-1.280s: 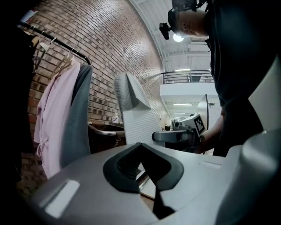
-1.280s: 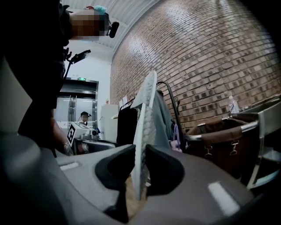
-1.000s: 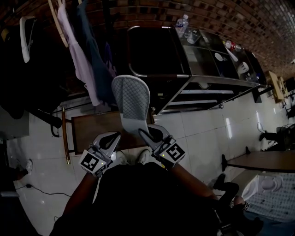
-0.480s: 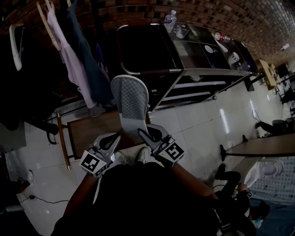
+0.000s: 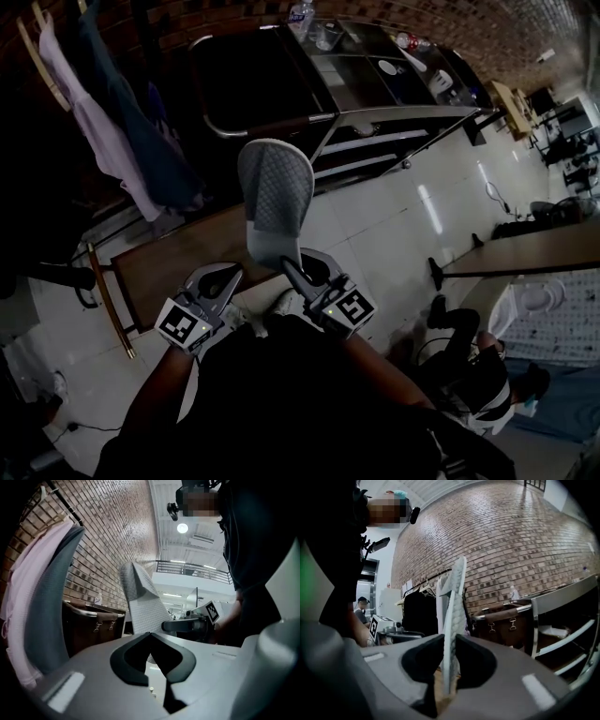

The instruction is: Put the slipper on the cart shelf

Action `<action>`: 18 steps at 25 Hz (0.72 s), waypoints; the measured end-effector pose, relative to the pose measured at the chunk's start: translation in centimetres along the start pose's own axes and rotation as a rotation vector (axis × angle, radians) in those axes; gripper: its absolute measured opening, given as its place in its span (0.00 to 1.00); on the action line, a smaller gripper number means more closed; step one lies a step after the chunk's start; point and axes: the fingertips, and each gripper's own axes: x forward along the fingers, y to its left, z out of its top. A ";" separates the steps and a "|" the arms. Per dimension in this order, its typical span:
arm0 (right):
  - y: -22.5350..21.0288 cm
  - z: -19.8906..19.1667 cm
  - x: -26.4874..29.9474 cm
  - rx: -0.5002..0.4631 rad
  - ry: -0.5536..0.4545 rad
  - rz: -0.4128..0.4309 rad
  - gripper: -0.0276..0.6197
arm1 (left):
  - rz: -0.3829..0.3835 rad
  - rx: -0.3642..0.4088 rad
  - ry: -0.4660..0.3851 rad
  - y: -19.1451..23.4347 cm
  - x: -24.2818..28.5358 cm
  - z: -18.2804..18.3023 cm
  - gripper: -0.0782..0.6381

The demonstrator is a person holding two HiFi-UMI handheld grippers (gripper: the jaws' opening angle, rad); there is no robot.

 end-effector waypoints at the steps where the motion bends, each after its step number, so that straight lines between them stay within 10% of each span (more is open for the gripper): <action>1: -0.4 -0.1 -0.5 0.005 -0.002 -0.013 0.14 | -0.014 -0.005 0.000 -0.4 0.4 -0.1 0.11; 18: -9.9 0.1 -11.6 0.024 -0.056 -0.074 0.14 | -0.106 0.024 0.041 -9.1 12.3 0.5 0.11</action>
